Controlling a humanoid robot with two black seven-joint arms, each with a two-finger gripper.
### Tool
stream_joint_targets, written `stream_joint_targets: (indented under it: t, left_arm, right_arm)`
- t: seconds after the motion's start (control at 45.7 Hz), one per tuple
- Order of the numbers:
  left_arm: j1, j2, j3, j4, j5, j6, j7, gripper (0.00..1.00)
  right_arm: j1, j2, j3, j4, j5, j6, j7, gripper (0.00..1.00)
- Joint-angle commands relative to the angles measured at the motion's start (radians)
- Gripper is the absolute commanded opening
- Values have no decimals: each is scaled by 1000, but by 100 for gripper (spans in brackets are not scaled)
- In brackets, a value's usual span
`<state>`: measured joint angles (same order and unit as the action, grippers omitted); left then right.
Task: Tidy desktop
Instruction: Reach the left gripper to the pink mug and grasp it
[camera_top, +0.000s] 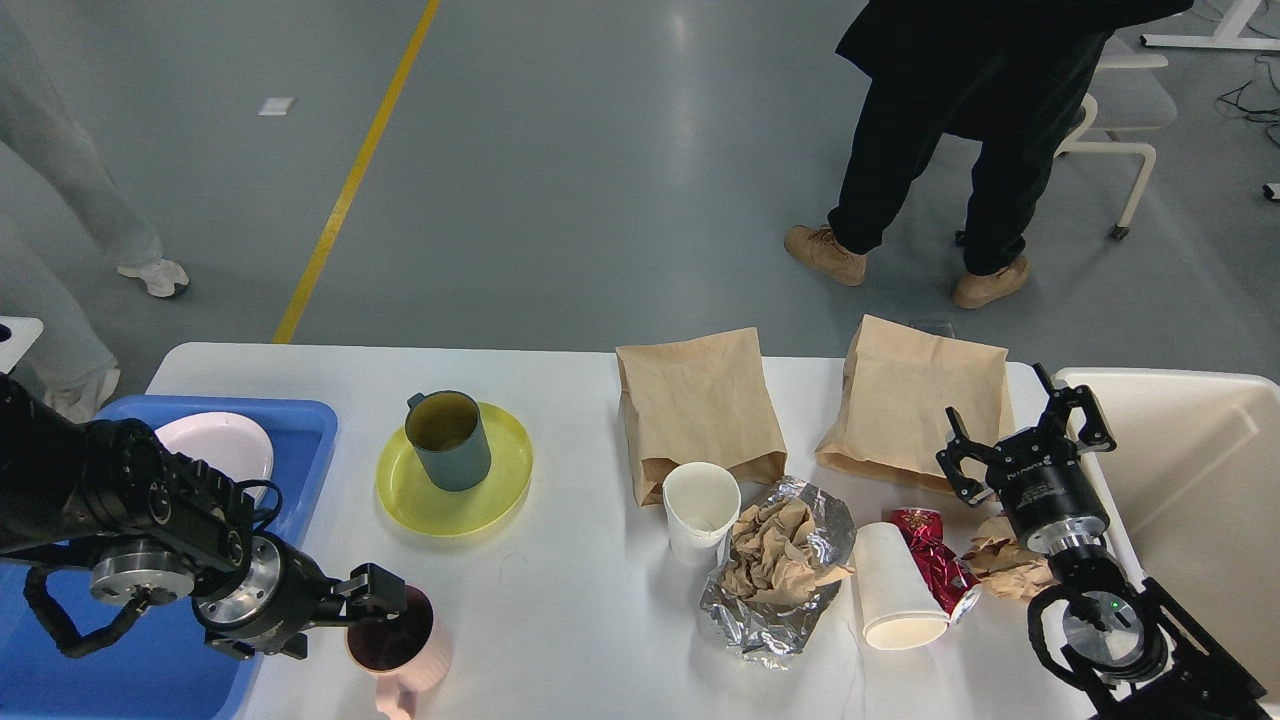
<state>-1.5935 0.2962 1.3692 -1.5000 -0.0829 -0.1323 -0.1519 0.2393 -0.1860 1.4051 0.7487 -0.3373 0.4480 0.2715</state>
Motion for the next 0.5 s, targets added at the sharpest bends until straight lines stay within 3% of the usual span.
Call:
stream_joint_targets:
  t: [0.0, 0.109, 0.263, 0.481]
  left_arm:
    - [62, -22, -38, 47, -1, 2, 0, 96]
    - [87, -45, -45, 67, -6, 5, 0, 92]
    - [92, -46, -45, 66, -9, 75, 0, 75]
    - [101, -46, -39, 70, 6, 109, 0, 58]
  right_arm:
    - [0, 0, 0, 0, 0, 0, 0, 100]
    - [0, 0, 0, 0, 0, 0, 0, 100]
    - [0, 0, 0, 0, 0, 0, 0, 100]
    - [0, -1, 0, 0, 0, 0, 0, 100]
